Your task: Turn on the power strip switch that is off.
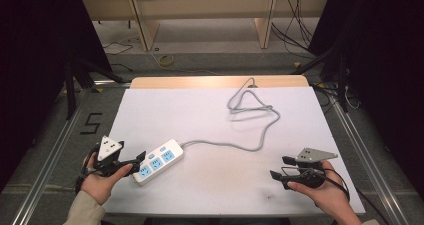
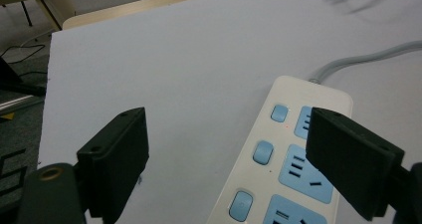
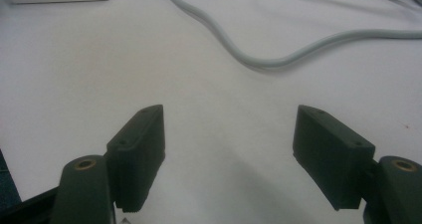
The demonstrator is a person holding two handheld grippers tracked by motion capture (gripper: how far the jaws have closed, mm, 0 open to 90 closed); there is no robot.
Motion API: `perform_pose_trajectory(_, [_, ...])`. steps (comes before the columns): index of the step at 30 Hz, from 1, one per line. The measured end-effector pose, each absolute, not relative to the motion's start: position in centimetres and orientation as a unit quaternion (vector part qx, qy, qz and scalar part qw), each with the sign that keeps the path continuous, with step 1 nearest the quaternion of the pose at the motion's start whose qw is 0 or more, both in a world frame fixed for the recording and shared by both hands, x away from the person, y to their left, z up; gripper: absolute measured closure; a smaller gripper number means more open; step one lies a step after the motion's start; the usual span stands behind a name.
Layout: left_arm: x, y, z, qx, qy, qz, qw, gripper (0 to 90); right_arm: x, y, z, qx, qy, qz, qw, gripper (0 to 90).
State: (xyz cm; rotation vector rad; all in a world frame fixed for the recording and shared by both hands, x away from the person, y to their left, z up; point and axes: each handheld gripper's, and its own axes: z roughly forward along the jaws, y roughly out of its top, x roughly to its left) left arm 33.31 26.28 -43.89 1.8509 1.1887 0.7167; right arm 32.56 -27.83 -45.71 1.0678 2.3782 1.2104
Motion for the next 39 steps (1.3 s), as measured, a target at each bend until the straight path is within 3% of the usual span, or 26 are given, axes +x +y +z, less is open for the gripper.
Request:
perform_pose_trajectory(8, [33.0, 25.1, -43.6, 0.754, 0.434, 0.27, 0.413, 33.4, 32.5, -27.7, -45.7, 0.368, 0.82, 0.417, 0.134, 29.3])
perform_pose_trajectory(11, [32.9, 25.0, -43.3, 0.754, 0.429, 0.273, 0.415, 46.8, 32.6, -27.8, -45.7, 0.368, 0.82, 0.417, 0.134, 29.3])
perform_pose_trajectory(12, [32.9, 25.0, -43.3, 0.754, 0.428, 0.272, 0.417, 56.8, 32.6, -27.8, -45.7, 0.368, 0.821, 0.417, 0.134, 29.3])
perform_pose_trajectory(13, [32.9, 25.0, -43.2, 0.755, 0.427, 0.271, 0.417, 56.8, 32.6, -27.8, -45.7, 0.368, 0.821, 0.417, 0.134, 29.3])
perform_pose_trajectory(14, [32.9, 25.0, -43.2, 0.755, 0.428, 0.27, 0.417, 67.8, 32.6, -27.8, -45.7, 0.368, 0.821, 0.416, 0.133, 29.3])
perform_pose_trajectory(19, [33.0, 25.1, -42.7, 0.753, 0.44, 0.265, 0.412, 86.6, 32.6, -27.8, -45.7, 0.368, 0.821, 0.417, 0.133, 29.3])
perform_pose_trajectory(39, [34.9, 23.2, -41.9, 0.771, 0.46, 0.231, 0.375, 89.5, 32.6, -27.7, -45.7, 0.367, 0.82, 0.417, 0.134, 29.4])
